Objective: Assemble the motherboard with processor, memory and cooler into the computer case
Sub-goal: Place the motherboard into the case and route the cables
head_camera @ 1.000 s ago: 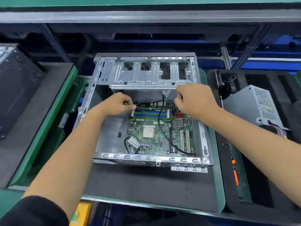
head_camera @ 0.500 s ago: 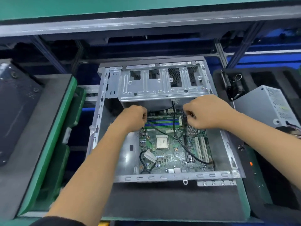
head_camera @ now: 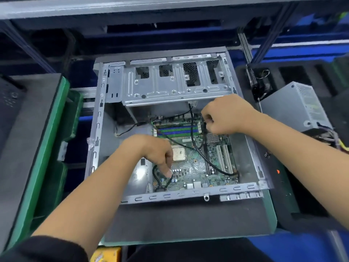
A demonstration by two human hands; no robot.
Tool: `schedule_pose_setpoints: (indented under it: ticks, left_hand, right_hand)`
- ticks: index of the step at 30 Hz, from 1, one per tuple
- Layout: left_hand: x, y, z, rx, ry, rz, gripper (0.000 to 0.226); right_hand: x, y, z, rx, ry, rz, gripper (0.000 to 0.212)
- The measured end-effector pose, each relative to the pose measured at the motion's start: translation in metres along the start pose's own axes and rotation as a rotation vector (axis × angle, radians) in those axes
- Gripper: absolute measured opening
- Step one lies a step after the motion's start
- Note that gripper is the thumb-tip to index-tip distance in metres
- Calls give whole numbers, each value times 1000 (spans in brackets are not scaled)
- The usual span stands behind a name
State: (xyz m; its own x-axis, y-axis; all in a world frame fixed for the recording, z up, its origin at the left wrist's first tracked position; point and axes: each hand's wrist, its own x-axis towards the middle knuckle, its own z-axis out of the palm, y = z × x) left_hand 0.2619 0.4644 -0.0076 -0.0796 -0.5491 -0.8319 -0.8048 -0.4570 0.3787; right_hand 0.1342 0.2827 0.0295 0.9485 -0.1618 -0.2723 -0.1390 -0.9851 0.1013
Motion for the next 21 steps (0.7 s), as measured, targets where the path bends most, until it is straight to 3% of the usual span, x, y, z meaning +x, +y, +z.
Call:
schedule_pose_setpoints:
  ticks: [5, 10, 12, 18, 21]
  left_hand:
    - [4, -1, -3, -51, -25, 133, 12]
    - [3, -5, -3, -27, -77, 122, 12]
    - [4, -6, -4, -49, -29, 125, 22]
    - [8, -14, -15, -115, 677, 74, 20]
    - [13, -17, -16, -191, 862, 39, 10]
  right_hand:
    - [1, -2, 2, 38, 50, 21, 8]
    - [-1, 0, 3, 208, 142, 68, 7]
    - [-3, 1, 2, 340, 222, 93, 9]
    - [-11, 4, -5, 838, 450, 213, 18]
    - [-16, 6, -11, 1066, 468, 194, 21]
